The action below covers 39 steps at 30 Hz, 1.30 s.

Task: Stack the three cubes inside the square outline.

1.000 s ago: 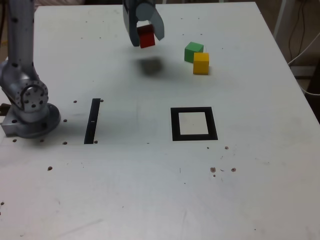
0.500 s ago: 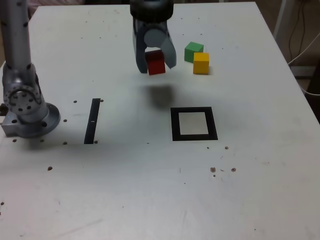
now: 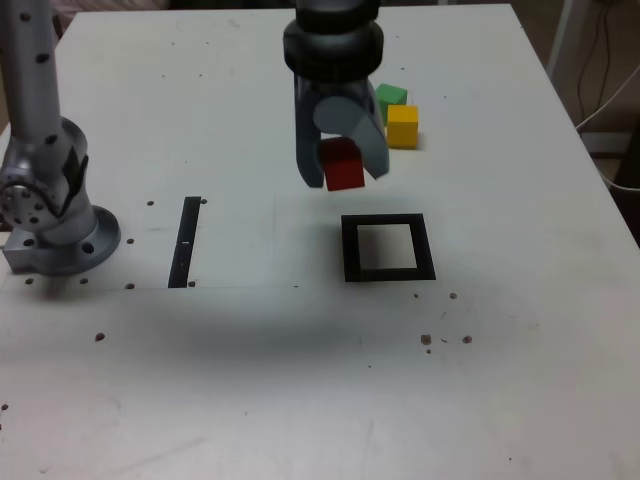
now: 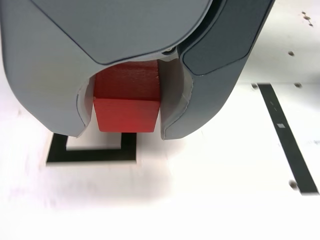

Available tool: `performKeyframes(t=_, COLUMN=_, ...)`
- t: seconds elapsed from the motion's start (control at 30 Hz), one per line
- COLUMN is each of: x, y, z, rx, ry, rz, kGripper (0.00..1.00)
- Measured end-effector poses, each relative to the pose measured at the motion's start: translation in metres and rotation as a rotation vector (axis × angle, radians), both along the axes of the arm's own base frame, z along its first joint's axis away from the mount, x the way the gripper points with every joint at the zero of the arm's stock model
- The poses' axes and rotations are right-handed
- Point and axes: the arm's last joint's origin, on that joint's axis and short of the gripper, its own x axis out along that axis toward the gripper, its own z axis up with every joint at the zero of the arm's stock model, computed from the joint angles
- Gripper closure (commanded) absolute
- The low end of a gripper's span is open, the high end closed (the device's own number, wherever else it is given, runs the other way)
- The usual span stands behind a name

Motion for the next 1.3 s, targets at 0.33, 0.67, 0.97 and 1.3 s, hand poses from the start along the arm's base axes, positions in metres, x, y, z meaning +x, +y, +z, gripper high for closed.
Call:
performKeyframes(t=0.33, x=0.026, y=-0.032, z=-0.011, rx=0.004, ry=0.027, rz=-0.043, kGripper=0.71)
performKeyframes(t=0.67, x=0.044, y=-0.037, z=-0.031, rx=0.023, ry=0.07, rz=-0.051, kGripper=0.71)
performKeyframes(t=0.97, x=0.049, y=-0.038, z=-0.042, rx=0.03, ry=0.093, rz=-0.051, kGripper=0.7)
performKeyframes(t=1.3, x=0.055, y=-0.04, z=-0.052, rx=0.002, ry=0.103, rz=-0.049, kGripper=0.7)
